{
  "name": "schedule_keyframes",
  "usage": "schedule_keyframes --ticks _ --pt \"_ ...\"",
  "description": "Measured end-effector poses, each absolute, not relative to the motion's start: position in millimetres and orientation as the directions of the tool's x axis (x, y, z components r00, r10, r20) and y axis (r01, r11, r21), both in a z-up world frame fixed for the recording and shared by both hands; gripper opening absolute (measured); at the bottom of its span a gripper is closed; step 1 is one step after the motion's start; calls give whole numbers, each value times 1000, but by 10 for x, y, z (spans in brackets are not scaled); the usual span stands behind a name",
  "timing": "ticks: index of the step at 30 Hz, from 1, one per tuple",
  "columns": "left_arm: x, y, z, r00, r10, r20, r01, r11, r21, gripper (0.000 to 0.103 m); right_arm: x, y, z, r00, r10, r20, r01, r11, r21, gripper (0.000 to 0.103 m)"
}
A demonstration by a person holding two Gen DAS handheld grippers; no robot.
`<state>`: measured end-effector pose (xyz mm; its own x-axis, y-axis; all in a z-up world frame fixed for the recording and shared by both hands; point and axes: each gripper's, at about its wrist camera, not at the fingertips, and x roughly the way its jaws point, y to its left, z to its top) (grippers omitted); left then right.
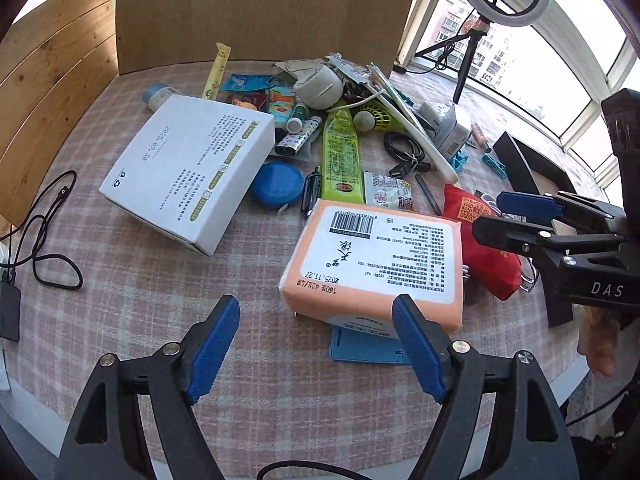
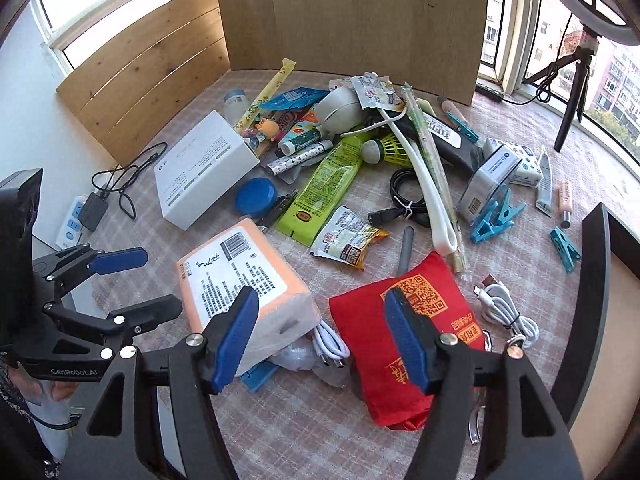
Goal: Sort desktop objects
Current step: 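Lift the tissue pack with the right gripper and carry it to the tray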
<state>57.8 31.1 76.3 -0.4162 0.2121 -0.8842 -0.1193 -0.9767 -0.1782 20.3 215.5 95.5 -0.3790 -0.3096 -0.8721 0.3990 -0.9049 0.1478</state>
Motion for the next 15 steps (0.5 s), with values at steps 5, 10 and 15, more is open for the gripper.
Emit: schedule_keyframes --ticks 5,10,15 --pt "602 275 656 -398 195 -896 -143 -978 -150 77 295 2221 965 -345 -351 -870 413 -890 195 65" --pt "517 88 496 -389 187 -902 -98 -982 -162 77 477 2194 930 -271 -437 -857 452 -844 288 65" --pt "408 172 417 -388 212 -897 -141 -975 -170 77 556 1960 836 -254 -424 -870 507 -824 253 65"
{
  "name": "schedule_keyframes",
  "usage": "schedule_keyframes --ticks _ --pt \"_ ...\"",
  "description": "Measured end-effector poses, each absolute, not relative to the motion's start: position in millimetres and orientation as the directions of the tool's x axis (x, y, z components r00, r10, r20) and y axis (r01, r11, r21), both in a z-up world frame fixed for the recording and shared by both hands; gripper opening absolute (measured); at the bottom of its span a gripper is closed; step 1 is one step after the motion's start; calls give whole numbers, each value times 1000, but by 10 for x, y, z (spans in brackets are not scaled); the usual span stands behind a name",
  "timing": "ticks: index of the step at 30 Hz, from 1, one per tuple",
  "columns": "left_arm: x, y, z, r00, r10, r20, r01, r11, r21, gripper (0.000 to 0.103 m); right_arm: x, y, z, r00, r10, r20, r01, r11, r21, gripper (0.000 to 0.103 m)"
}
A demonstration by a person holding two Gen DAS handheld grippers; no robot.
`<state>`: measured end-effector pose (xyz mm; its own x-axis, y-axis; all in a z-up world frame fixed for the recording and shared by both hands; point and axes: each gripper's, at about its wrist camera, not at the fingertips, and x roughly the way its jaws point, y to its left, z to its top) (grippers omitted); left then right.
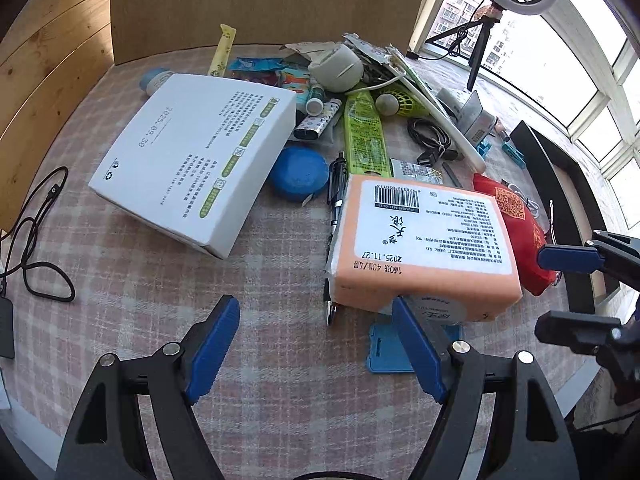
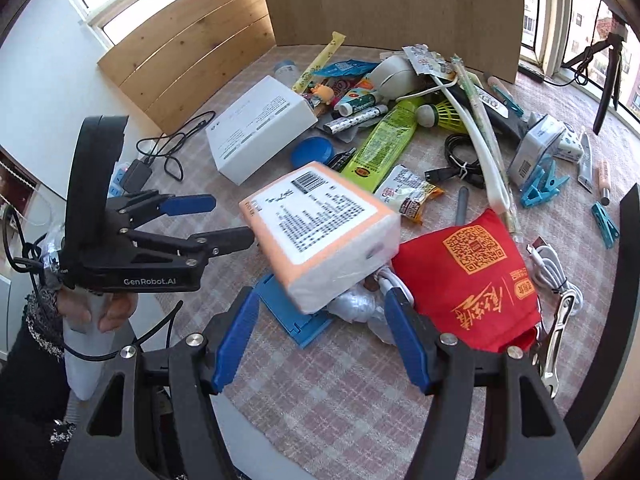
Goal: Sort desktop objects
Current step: 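Lift the tissue pack with the right gripper and carry it to the tray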
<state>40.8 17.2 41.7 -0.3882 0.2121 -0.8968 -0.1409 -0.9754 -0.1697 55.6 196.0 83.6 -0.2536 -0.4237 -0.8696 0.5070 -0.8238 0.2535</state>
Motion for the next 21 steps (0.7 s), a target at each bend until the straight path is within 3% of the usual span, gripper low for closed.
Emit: schedule_keyframes --ticks 4,9,13,21 --pt "338 356 369 -362 290 -886 -207 -951 -227 77 386 1964 734 -263 -399 -878 482 -843 238 65" --pt "324 598 466 -366 372 -853 -299 -915 -270 77 113 2260 744 -249 -471 -846 363 -855 369 65" --pt "250 612 466 -368 370 -853 -299 -916 -269 77 -61 2362 711 -238 -483 -843 279 -865 417 65" --pt "178 674 404 -352 395 -849 -309 -905 -293 77 -236 2105 443 -183 -468 -865 266 -870 414 64"
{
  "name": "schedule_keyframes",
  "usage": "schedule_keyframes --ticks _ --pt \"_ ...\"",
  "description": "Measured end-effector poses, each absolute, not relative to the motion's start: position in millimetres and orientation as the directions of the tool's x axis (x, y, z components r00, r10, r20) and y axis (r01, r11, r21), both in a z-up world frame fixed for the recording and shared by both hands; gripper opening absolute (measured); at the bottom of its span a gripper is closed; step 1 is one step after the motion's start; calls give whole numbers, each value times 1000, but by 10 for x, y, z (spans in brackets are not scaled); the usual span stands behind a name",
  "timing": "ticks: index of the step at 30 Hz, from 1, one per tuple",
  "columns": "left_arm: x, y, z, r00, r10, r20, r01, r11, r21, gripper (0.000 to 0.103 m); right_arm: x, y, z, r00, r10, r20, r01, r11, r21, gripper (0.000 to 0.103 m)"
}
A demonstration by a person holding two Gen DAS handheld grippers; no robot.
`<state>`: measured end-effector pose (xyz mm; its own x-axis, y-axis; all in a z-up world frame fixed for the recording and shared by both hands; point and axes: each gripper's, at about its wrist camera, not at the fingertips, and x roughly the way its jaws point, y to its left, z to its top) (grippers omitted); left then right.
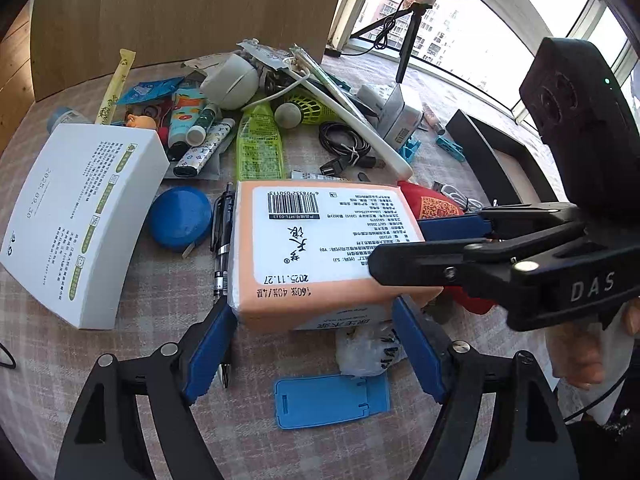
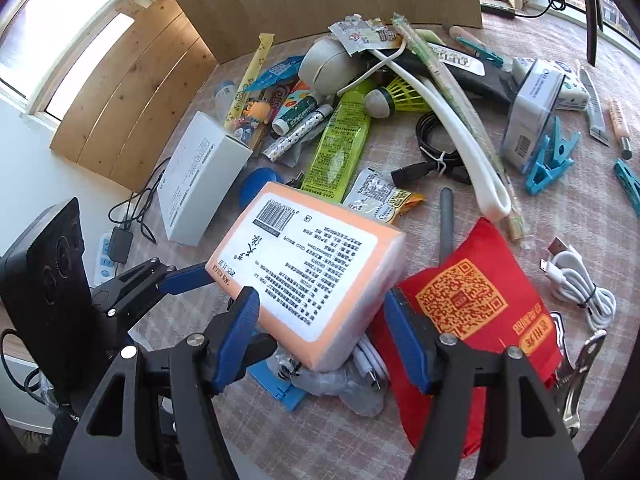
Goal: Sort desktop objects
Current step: 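Lift the tissue pack with the right gripper and carry it to the tray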
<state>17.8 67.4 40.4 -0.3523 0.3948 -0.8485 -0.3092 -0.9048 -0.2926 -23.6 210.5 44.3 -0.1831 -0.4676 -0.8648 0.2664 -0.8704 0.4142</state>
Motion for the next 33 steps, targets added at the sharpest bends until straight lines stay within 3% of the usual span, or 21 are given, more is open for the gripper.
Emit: schedule_keyframes --ticks 19,33 --pt "266 838 883 -446 397 -802 -316 -909 -274 78 -104 2203 874 -313 -460 -831 297 -879 374 64" --pt "357 1923 1213 -403 510 -760 -524 -809 -265 78 376 3362 1259 -485 -347 -803 118 -936 333 64"
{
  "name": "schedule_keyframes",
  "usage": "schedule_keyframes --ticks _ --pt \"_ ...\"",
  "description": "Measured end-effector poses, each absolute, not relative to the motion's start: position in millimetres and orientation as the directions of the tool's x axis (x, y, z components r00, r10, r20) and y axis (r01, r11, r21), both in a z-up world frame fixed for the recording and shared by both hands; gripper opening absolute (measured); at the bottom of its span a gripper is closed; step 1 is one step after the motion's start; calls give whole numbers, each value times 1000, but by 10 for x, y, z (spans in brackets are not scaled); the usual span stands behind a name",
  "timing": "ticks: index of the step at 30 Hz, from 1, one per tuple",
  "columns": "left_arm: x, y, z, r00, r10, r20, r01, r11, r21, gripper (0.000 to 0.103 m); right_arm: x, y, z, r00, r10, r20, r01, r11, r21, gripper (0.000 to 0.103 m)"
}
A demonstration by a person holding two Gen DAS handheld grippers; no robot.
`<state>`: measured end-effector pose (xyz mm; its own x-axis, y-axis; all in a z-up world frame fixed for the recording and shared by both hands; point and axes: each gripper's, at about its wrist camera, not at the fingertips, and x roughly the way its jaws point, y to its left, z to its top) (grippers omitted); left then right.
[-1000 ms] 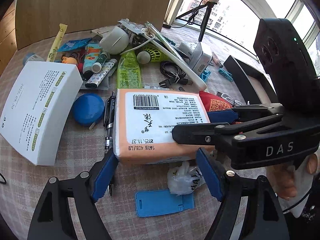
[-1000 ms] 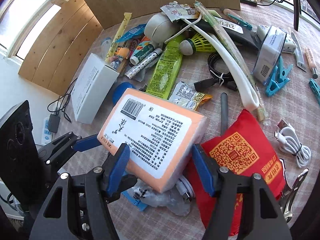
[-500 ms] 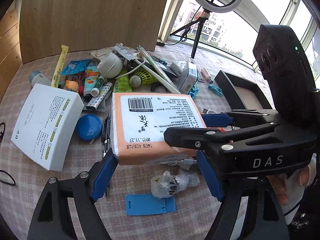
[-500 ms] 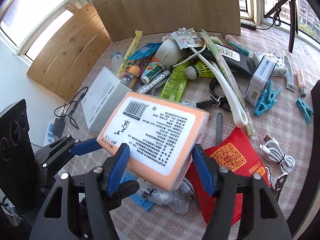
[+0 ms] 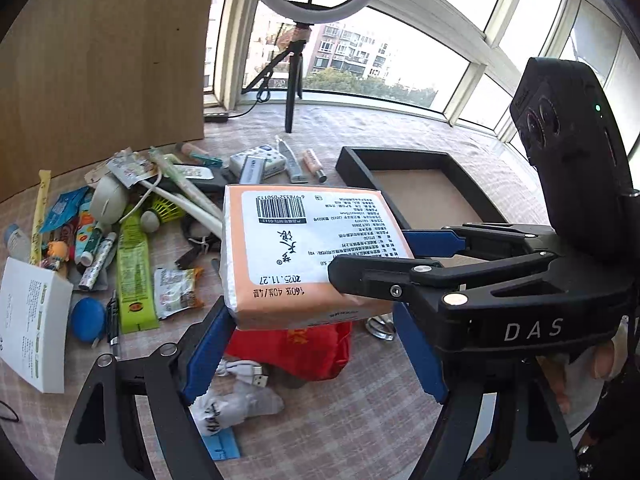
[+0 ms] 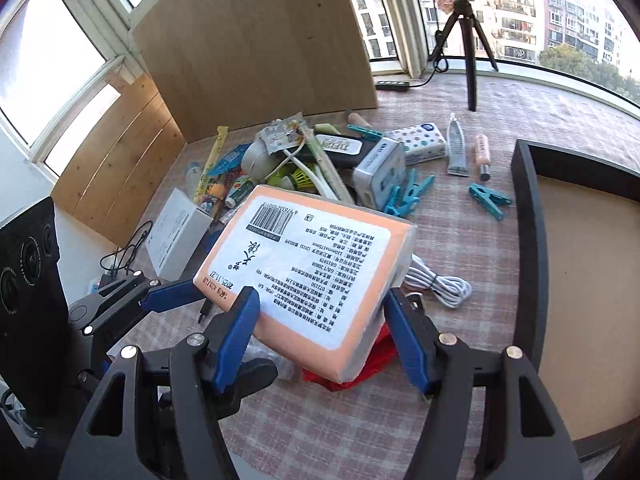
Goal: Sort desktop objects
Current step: 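Lift the tissue pack with the right gripper and carry it to the tray, then lower the tissue pack into the tray and open the right gripper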
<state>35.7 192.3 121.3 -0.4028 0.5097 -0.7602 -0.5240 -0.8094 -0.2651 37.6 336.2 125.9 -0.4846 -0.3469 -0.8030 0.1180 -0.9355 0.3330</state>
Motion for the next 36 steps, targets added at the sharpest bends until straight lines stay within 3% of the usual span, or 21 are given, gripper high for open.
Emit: schedule_keyframes --ticks 12,21,24,30,36 --pt "586 3410 1263 -277 594 -755 -706 -659 -259 78 956 4778 1277 -570 -184 -801 -128 -943 307 64" --pt "827 4304 1233 -201 599 -775 -795 -562 -229 78 1342 5590 1246 -594 -86 -800 -290 -905 312 64" --pt "884 4493 1236 -235 567 -790 -795 -580 -180 78 1440 5799 1303 -615 12 -788 -373 -886 277 64" --pt "881 4410 1231 -279 539 -795 -780 -610 -139 78 1401 5883 1290 -628 -4 -778 -367 -881 300 64" --pt "682 3827 1209 -353 476 -806 -671 -729 -136 78 1095 5493 1172 -615 -114 -780 -243 -913 326 64"
